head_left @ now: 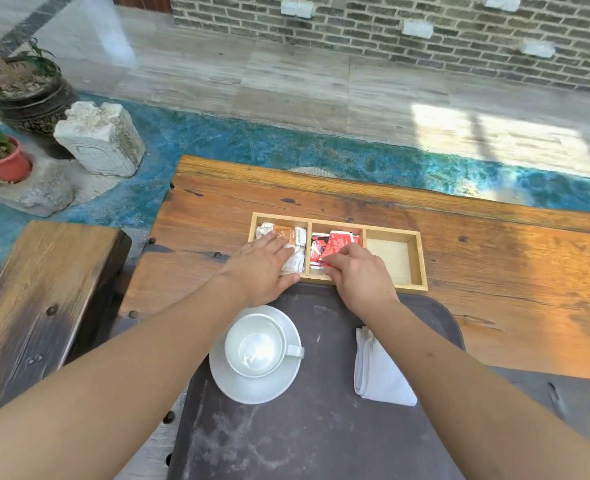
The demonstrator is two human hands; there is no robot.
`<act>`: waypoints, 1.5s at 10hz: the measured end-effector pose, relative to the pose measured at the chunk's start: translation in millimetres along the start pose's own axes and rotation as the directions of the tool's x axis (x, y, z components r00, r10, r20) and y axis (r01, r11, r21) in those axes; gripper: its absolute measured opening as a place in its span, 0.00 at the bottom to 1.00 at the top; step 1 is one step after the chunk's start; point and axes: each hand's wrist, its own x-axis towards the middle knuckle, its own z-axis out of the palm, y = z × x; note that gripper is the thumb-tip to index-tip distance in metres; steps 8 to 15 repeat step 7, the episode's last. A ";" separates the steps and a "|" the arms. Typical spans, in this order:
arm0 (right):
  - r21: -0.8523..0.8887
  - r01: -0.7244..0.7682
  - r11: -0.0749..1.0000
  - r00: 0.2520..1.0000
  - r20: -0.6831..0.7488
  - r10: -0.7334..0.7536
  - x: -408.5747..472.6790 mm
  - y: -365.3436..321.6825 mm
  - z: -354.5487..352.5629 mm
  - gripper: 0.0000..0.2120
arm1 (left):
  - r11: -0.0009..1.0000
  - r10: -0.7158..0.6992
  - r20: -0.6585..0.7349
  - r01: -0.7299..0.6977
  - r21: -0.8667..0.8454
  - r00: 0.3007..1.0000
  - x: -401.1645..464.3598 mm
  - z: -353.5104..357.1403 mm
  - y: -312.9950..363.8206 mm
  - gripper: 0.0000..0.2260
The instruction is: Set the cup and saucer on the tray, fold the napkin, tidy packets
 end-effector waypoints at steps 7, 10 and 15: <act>0.032 -0.001 0.999 0.994 0.114 -0.003 -18.3 -8.6 -27.4 0.17 | 0.995 -0.013 0.001 0.013 -0.097 1.000 -14.2 -15.8 1.9 0.21; 0.032 -0.001 0.999 0.994 0.114 -0.003 -18.3 -8.6 -27.4 0.17 | 0.995 -0.013 0.001 0.013 -0.097 1.000 -14.2 -15.8 1.9 0.21; 0.032 -0.001 0.999 0.994 0.114 -0.003 -18.3 -8.6 -27.4 0.17 | 0.995 -0.013 0.001 0.013 -0.097 1.000 -14.2 -15.8 1.9 0.21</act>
